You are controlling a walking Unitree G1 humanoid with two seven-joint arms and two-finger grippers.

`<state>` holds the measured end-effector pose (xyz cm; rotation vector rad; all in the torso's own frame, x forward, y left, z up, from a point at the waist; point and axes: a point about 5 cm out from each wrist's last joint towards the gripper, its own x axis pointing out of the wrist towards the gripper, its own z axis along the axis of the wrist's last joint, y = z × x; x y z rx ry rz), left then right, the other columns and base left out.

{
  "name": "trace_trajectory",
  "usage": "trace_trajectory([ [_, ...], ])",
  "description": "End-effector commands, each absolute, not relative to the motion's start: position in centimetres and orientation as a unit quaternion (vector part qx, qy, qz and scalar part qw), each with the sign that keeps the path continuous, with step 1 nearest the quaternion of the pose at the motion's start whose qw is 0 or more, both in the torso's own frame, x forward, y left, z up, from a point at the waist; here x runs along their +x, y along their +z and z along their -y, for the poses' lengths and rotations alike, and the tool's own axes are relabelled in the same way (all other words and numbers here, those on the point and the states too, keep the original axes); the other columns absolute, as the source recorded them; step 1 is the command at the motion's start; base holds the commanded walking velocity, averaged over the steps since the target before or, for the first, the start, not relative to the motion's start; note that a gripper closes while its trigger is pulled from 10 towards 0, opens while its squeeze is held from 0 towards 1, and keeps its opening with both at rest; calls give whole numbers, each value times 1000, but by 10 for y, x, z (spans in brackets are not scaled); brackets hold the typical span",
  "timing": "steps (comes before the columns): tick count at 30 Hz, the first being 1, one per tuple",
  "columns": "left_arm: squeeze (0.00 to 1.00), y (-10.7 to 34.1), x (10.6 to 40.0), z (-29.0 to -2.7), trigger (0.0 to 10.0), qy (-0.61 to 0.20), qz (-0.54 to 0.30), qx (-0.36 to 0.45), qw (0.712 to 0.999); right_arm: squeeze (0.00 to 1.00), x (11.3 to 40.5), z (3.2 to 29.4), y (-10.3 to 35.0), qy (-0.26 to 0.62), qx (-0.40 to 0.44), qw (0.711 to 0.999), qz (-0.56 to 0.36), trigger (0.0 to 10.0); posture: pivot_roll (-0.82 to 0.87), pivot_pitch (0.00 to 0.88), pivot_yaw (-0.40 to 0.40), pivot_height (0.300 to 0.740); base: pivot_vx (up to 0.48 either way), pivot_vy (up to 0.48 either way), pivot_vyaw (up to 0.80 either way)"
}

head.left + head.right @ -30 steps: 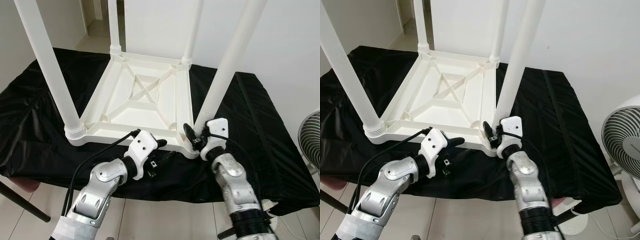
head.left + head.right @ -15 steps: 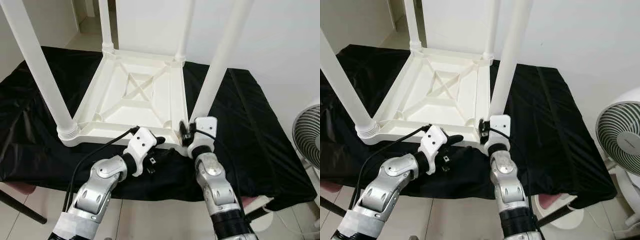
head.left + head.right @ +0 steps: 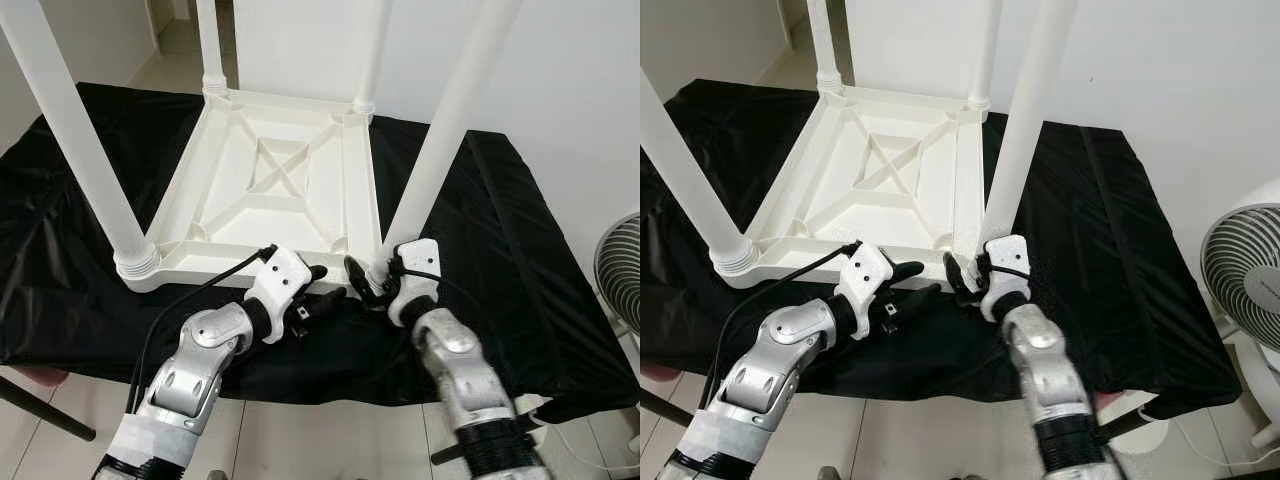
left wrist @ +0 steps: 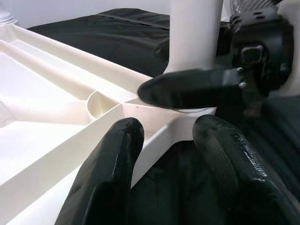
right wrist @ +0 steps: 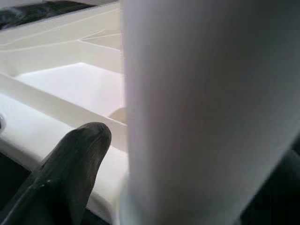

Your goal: Building children table

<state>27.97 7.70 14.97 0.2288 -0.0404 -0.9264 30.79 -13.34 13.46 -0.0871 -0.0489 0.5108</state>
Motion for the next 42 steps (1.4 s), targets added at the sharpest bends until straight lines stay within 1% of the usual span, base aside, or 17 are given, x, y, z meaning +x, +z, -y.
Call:
trace_trajectory([
  [1, 0, 147, 280, -76, 10000, -427, 18, 113, 897, 0, 309, 137, 135, 287, -51, 956, 26, 10000, 74, 38, -53, 740, 0, 0, 0],
  [2, 0, 147, 280, -75, 10000, -431, 20, 113, 895, 0, 312, 140, 136, 315, -59, 947, 24, 10000, 76, 31, -50, 740, 0, 0, 0],
  [5, 0, 148, 281, -73, 10000, -432, 23, 114, 894, 0, 319, 145, 139, 343, -82, 935, 25, 10000, 82, 23, -48, 740, 0, 0, 0],
  [11, 0, 150, 283, -72, 10000, -432, 26, 114, 894, 0, 327, 148, 141, 357, -93, 929, 21, 10000, 88, 13, -49, 740, 0, 0, 0],
  [12, 0, 150, 282, -72, 10000, -433, 27, 113, 894, 0, 330, 148, 142, 363, -95, 927, 20, 7490, 90, 8, -49, 740, 0, 0, 0],
  [13, 0, 150, 282, -71, 10000, -435, 27, 113, 893, 0, 332, 149, 142, 367, -99, 925, 19, 5294, 96, 2, -52, 740, 0, 0, 0],
  [14, 0, 150, 282, -71, 10000, -435, 27, 113, 893, 0, 332, 149, 142, 367, -99, 925, 19, 5294, 96, 2, -52, 740, 0, 0, 0],
  [15, 0, 149, 280, -70, 10000, -437, 27, 113, 892, 0, 333, 149, 141, 373, -98, 922, 14, 2235, 100, 0, -54, 740, 0, 0, 0],
  [16, 0, 149, 280, -70, 10000, -437, 27, 113, 892, 0, 333, 149, 141, 373, -98, 922, 14, 2235, 100, 0, -54, 740, 0, 0, 0],
  [17, 0, 149, 279, -69, 10000, -439, 27, 113, 891, 0, 334, 150, 140, 378, -100, 920, 12, 824, 101, 0, -55, 740, 0, 0, 0],
  [18, 0, 149, 279, -69, 10000, -439, 27, 113, 891, 0, 334, 150, 140, 378, -100, 920, 12, 824, 101, 0, -55, 740, 0, 0, 0],
  [19, 0, 148, 278, -68, 10000, -441, 27, 114, 890, 0, 334, 151, 139, 382, -100, 919, 10, 0, 101, 0, -55, 740, 0, 0, 0],
  [24, 0, 143, 274, -65, 10000, -445, 23, 113, 888, 0, 335, 155, 134, 394, -87, 915, 2, 0, 106, 0, -58, 740, 0, 0, 0],
  [30, 0, 135, 275, -61, 10000, -436, 19, 96, 895, 0, 332, 153, 123, 386, -66, 920, -3, 0, 107, 0, -62, 740, 0, 0, 0],
  [34, 0, 124, 278, -61, 10000, -425, 6, 95, 900, 0, 327, 149, 115, 353, -42, 935, 3, 0, 102, 0, -61, 740, 0, 0, 0],
  [36, 0, 124, 278, -61, 10000, -425, 6, 95, 900, 0, 327, 149, 115, 353, -42, 935, 3, 0, 102, 0, -61, 740, 0, 0, 0],
  [42, 0, 124, 279, -60, 10000, -427, 7, 97, 899, 0, 320, 141, 110, 306, -10, 951, 26, 0, 101, 0, -59, 740, 0, 0, 0],
])
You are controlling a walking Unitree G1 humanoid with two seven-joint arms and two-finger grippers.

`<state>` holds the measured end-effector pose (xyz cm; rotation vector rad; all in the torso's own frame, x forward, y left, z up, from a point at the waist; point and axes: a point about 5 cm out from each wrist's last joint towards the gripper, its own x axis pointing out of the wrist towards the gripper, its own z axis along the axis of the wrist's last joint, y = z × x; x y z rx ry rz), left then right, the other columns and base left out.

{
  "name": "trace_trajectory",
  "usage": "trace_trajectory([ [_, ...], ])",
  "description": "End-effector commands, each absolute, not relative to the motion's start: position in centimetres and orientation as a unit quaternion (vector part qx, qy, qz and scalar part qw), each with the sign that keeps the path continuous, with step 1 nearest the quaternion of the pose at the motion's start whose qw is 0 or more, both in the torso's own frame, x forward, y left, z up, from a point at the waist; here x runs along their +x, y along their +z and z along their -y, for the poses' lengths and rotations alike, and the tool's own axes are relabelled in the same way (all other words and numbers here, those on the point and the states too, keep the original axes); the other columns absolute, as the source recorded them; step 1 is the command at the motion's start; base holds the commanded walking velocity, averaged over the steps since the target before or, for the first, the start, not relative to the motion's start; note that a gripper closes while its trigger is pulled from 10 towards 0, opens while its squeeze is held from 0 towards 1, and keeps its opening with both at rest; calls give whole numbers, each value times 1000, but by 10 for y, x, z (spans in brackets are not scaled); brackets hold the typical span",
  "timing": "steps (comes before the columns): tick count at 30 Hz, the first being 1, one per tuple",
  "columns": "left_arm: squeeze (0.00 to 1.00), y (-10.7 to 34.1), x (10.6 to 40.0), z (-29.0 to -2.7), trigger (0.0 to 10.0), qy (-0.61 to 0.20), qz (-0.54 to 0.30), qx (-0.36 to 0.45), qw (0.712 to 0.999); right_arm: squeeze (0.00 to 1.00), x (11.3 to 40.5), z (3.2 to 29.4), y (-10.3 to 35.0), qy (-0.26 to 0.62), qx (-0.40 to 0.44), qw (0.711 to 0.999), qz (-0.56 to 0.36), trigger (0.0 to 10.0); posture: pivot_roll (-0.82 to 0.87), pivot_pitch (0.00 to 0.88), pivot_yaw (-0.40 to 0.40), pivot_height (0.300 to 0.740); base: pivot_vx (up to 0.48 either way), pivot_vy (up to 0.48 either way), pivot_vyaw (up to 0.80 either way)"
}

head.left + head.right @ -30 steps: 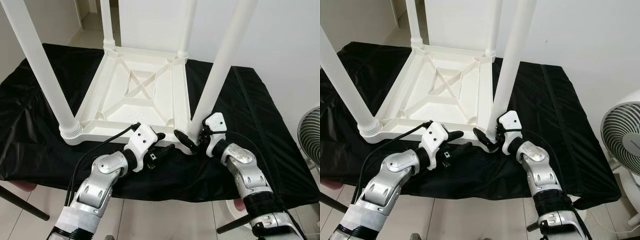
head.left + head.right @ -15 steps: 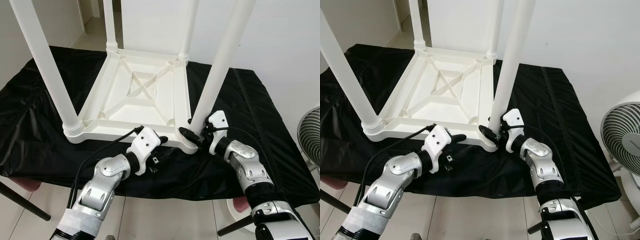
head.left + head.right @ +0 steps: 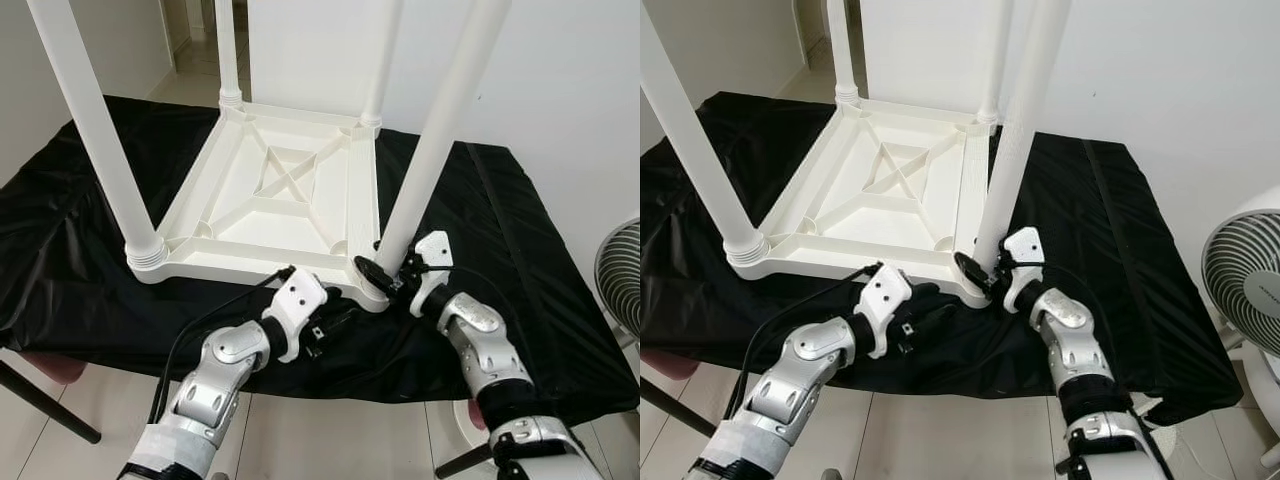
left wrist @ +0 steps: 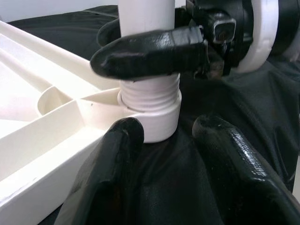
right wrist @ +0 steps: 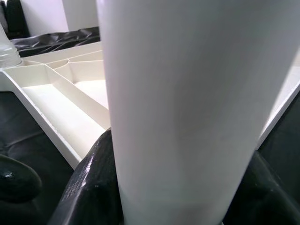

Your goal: Building children table

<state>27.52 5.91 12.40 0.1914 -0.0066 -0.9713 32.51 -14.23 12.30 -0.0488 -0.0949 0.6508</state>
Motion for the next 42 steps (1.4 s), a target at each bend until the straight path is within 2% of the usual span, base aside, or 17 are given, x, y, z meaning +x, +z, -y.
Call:
trace_trajectory([
  [1, 0, 124, 279, -60, 10000, -427, 7, 97, 899, 0, 320, 141, 110, 306, -10, 951, 26, 0, 101, 0, -59, 740, 0, 0, 0],
  [5, 0, 125, 282, -65, 10000, -420, 7, 101, 902, 0, 309, 142, 113, 229, 33, 971, 61, 0, 97, 0, -64, 740, 0, 0, 0],
  [8, 0, 125, 282, -65, 10000, -419, 8, 101, 902, 0, 307, 141, 112, 215, 36, 974, 61, 0, 97, 0, -64, 740, 0, 0, 0],
  [9, 0, 124, 282, -66, 10000, -417, 10, 101, 903, 0, 301, 139, 110, 160, 40, 985, 48, 0, 99, 0, -69, 740, 0, 0, 0],
  [12, 0, 124, 282, -67, 10000, -416, 11, 100, 904, 0, 299, 138, 108, 111, 32, 993, 37, 0, 100, 0, -69, 740, 0, 0, 0],
  [13, 0, 124, 282, -68, 10000, -414, 12, 100, 904, 0, 298, 138, 106, 69, 33, 997, 25, 0, 100, 0, -70, 740, 0, 0, 0],
  [18, 0, 126, 284, -70, 10000, -412, 13, 101, 906, 0, 296, 137, 100, 4, 24, 1000, -4, 0, 102, 0, -68, 740, 0, 0, 0],
  [24, 0, 128, 286, -71, 10000, -409, 15, 102, 907, 0, 295, 127, 97, -6, 32, 999, -22, 0, 104, 4, -68, 740, 0, 0, 0],
  [25, 0, 129, 287, -73, 10000, -406, 17, 103, 908, 0, 296, 123, 98, 4, 37, 999, -23, 2902, 99, 10, -56, 740, 0, 0, 0],
  [26, 0, 129, 287, -73, 10000, -406, 17, 103, 908, 0, 296, 123, 98, 4, 37, 999, -23, 2902, 99, 10, -56, 740, 0, 0, 0],
  [27, 0, 130, 288, -73, 10000, -405, 18, 104, 908, 0, 296, 121, 100, 18, 36, 999, -21, 10000, 99, 11, -55, 740, 0, 0, 0],
  [32, 0, 131, 289, -74, 10000, -404, 19, 105, 909, 0, 296, 122, 101, 27, 37, 999, -18, 10000, 99, 12, -55, 740, 0, 0, 0],
  [33, 0, 132, 290, -75, 10000, -402, 21, 105, 909, 1000, 297, 123, 102, 36, 40, 998, -18, 10000, 99, 13, -52, 740, 0, 0, 0],
  [37, 0, 134, 291, -76, 10000, -401, 22, 105, 910, 1000, 299, 131, 109, 96, 39, 995, 1, 10000, 97, 13, -48, 740, 0, 0, 0],
  [39, 0, 135, 292, -75, 10000, -403, 24, 105, 909, 1000, 302, 146, 114, 139, 22, 990, 12, 10000, 96, 11, -47, 740, 0, 0, 0],
  [42, 0, 135, 292, -75, 10000, -404, 24, 106, 908, 1000, 305, 153, 116, 149, 7, 989, 14, 10000, 95, 10, -46, 740, 0, 0, 0],
])
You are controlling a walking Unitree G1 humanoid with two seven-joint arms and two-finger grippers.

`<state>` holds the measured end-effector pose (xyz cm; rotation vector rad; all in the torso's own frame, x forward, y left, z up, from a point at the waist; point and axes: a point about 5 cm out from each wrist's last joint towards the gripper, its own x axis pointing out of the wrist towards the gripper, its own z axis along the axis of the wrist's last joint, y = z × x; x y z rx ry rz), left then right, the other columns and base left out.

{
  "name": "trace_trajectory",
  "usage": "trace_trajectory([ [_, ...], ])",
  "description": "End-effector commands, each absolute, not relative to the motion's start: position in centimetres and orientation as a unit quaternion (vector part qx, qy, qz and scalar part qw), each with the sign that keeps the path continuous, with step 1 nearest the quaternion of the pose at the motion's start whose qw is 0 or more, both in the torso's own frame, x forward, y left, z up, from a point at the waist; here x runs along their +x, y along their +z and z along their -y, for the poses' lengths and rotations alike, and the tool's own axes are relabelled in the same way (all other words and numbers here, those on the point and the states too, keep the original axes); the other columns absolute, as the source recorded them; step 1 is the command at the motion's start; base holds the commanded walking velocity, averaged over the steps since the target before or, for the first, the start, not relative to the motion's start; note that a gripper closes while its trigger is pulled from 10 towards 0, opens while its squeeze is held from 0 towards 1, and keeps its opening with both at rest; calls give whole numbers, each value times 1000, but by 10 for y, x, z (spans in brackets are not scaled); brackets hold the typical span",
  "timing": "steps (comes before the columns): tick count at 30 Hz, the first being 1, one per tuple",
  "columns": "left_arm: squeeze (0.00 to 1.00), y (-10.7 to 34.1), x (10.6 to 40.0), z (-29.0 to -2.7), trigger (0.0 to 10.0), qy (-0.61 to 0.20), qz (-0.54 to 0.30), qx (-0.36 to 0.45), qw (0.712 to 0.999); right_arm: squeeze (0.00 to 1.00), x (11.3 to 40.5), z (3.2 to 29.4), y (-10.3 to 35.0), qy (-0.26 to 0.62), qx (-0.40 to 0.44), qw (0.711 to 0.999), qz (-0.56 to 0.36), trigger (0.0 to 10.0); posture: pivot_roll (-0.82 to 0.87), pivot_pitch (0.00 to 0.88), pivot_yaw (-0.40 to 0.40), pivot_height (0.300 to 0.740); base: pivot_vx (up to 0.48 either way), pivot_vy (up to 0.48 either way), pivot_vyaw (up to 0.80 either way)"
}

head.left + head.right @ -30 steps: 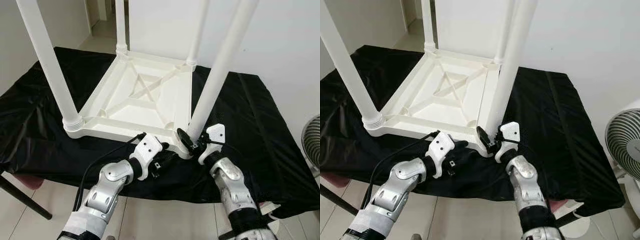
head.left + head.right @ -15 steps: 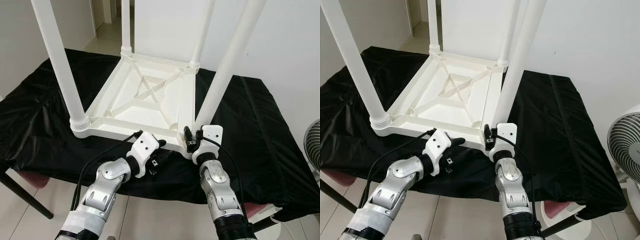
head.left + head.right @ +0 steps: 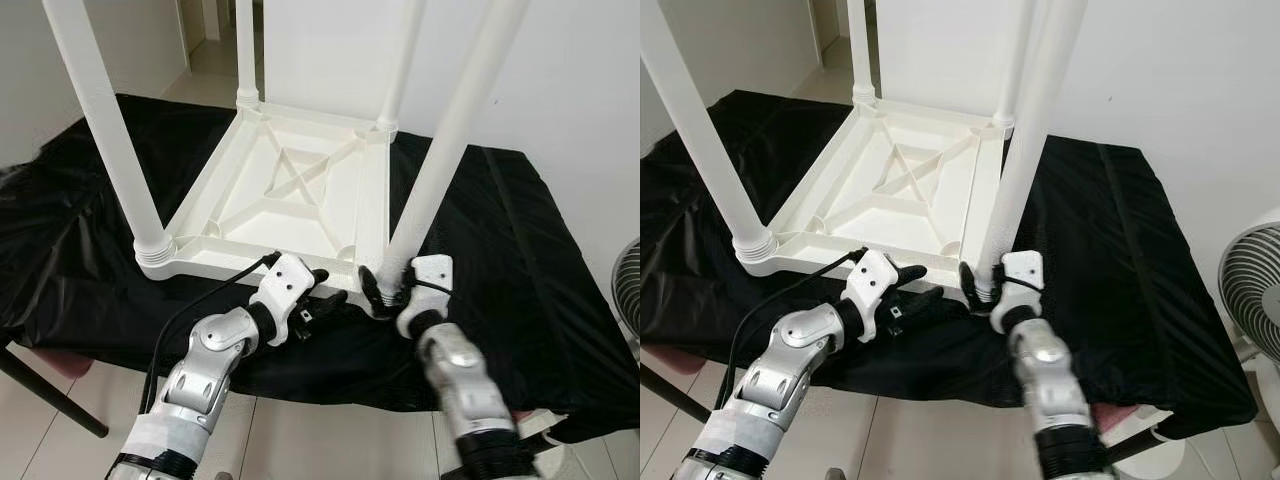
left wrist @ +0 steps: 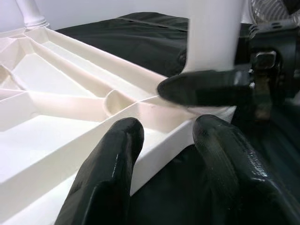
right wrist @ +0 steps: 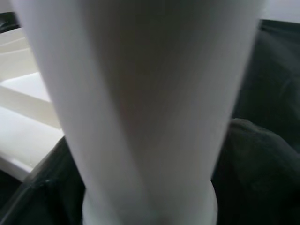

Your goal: Building children table

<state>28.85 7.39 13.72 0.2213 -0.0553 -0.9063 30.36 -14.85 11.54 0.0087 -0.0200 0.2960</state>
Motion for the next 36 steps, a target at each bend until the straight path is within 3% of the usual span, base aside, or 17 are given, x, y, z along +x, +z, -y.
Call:
trace_trajectory([
  [1, 0, 135, 292, -75, 10000, -405, 24, 106, 908, 1000, 307, 161, 119, 168, -11, 986, 14, 10000, 96, 9, -45, 740, 0, 0, 0],
  [4, 0, 136, 293, -74, 10000, -406, 25, 106, 908, 1000, 311, 169, 122, 203, -35, 979, 10, 10000, 96, 6, -44, 740, 0, 0, 0],
  [5, 0, 137, 293, -74, 10000, -407, 26, 106, 907, 0, 313, 170, 123, 241, -53, 969, 5, 10000, 94, 3, -41, 740, 0, 0, 0],
  [9, 0, 138, 294, -72, 10000, -411, 28, 106, 905, 0, 318, 167, 125, 322, -98, 942, 1, 10000, 92, 0, -39, 740, 0, 0, 0],
  [17, 0, 140, 295, -70, 10000, -411, 32, 106, 905, 0, 334, 163, 131, 359, -115, 926, 6, 10000, 111, 0, -48, 740, 0, 0, 0],
  [18, 0, 141, 294, -71, 10000, -410, 33, 106, 905, 0, 335, 163, 131, 361, -121, 925, 2, 6353, 116, 0, -51, 740, 0, 0, 0],
  [20, 0, 141, 294, -71, 10000, -409, 34, 106, 906, 0, 336, 164, 130, 363, -125, 923, -1, 6353, 118, 0, -52, 740, 0, 0, 0],
  [21, 0, 141, 294, -71, 10000, -408, 34, 105, 906, 0, 337, 165, 129, 360, -134, 923, -2, 745, 118, 0, -52, 740, 0, 0, 0],
  [22, 0, 141, 294, -71, 10000, -408, 34, 104, 906, 0, 337, 166, 129, 360, -139, 923, -3, 745, 118, 0, -52, 740, 0, 0, 0],
  [23, 0, 141, 293, -71, 10000, -408, 35, 104, 907, 0, 338, 168, 128, 360, -140, 922, -4, 0, 121, 0, -55, 740, 0, 0, 0],
  [36, 0, 139, 291, -66, 10000, -415, 34, 99, 904, 0, 333, 175, 115, 350, -100, 931, -23, 0, 101, 0, -49, 740, 0, 0, 0],
])
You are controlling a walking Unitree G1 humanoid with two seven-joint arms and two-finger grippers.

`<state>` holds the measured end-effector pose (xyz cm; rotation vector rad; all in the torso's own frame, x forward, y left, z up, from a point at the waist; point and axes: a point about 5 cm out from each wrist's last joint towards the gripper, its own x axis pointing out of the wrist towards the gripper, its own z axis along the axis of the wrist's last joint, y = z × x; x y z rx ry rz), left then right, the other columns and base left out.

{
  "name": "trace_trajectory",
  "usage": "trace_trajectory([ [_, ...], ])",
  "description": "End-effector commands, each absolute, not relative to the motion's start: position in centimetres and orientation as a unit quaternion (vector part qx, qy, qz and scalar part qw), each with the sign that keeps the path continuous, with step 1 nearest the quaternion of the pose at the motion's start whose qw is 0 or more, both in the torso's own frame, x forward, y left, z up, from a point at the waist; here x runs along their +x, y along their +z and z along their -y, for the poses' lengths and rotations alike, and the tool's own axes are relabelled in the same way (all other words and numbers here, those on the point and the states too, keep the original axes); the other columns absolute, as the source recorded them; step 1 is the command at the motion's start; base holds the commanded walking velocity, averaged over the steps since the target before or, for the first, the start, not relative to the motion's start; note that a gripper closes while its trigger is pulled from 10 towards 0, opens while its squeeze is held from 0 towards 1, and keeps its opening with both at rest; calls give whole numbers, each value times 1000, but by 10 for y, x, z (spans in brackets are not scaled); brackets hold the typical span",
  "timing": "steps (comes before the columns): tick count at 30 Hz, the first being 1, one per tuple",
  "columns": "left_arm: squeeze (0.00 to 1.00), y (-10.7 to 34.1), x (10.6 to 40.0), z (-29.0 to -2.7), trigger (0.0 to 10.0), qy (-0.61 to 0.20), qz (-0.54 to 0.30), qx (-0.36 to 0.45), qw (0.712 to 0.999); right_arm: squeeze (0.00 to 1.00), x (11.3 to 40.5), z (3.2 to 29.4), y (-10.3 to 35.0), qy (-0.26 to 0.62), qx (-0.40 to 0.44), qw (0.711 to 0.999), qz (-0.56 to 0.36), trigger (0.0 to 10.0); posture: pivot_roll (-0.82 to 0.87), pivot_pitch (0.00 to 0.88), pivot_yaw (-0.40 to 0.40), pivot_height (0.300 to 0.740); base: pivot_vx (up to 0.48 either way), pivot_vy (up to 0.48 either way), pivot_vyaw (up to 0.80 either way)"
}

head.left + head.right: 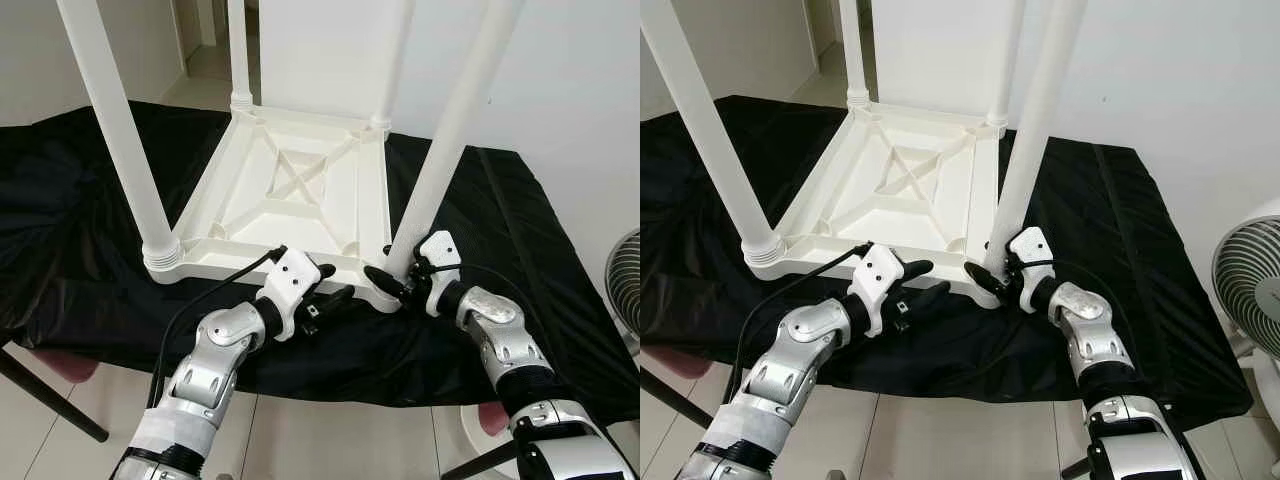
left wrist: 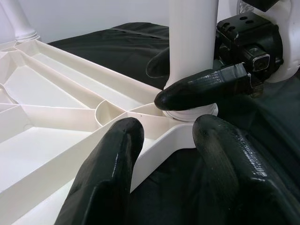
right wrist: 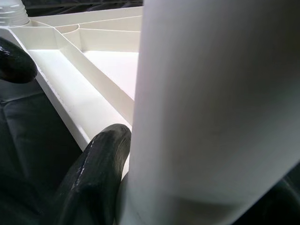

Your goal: Building children table

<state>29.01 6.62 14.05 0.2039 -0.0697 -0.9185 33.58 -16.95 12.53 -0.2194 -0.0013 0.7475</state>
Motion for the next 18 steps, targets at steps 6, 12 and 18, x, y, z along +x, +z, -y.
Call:
trace_trajectory([
  [6, 0, 138, 290, -64, 10000, -418, 32, 96, 903, 0, 330, 164, 113, 319, -51, 946, -12, 10000, 92, 10, -50, 740, 0, 0, 0],
  [12, 0, 136, 287, -61, 10000, -422, 29, 92, 901, 0, 327, 150, 113, 264, -23, 964, -3, 10000, 90, 20, -54, 740, 0, 0, 0],
  [18, 0, 135, 284, -61, 10000, -423, 28, 91, 901, 0, 321, 136, 113, 184, -1, 983, 11, 10000, 97, 24, -63, 740, 0, 0, 0],
])
